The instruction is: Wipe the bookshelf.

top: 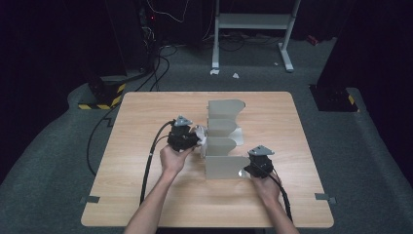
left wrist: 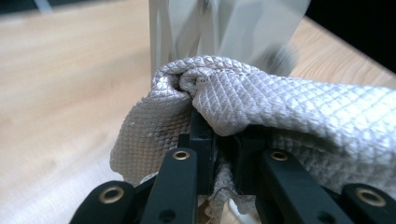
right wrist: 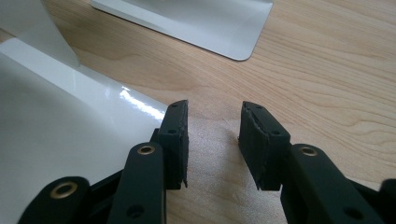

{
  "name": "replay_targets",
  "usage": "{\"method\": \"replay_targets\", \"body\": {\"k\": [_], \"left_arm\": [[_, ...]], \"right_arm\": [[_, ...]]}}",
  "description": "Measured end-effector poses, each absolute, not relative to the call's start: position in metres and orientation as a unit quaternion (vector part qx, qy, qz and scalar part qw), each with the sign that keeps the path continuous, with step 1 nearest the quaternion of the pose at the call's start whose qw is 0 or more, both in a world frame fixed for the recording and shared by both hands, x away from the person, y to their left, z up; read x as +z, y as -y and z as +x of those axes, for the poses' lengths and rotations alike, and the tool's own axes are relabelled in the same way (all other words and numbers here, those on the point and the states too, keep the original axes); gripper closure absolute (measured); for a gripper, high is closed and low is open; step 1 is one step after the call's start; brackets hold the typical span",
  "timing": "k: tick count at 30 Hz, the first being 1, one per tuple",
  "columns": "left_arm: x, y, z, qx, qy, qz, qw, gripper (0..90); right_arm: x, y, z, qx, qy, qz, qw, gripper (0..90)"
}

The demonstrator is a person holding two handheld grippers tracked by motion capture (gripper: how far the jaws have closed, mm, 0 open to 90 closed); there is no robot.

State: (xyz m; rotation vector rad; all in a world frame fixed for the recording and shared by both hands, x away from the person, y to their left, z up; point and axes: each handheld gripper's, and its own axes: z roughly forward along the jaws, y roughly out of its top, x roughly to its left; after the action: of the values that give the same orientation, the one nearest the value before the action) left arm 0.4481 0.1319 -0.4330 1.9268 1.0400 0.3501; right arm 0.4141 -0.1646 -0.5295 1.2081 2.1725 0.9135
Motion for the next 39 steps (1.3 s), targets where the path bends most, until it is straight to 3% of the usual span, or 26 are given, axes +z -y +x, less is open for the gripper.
{"method": "replay_targets", "body": {"k": [7,18,26,39], "left_arm": [[-0.411,-0.131,0.449,0.160,-0.403,0.775,0.459,80.9],[-0.464,-0.127,0.468,0.124,-0.434,0.803,0.390,80.9],[-0.479,-0.117,0.472,0.105,-0.430,0.815,0.373,80.8],[-0.444,-0.123,0.472,0.127,-0.418,0.797,0.418,80.7]], "right_arm": [[-0.529,0.165,0.414,0.335,-0.795,0.442,0.244,62.8],[-0.529,0.165,0.414,0.336,-0.795,0.443,0.241,62.8],[-0.529,0.165,0.414,0.336,-0.795,0.444,0.241,62.7],[-0.529,0.165,0.415,0.336,-0.795,0.444,0.241,62.4]]}}
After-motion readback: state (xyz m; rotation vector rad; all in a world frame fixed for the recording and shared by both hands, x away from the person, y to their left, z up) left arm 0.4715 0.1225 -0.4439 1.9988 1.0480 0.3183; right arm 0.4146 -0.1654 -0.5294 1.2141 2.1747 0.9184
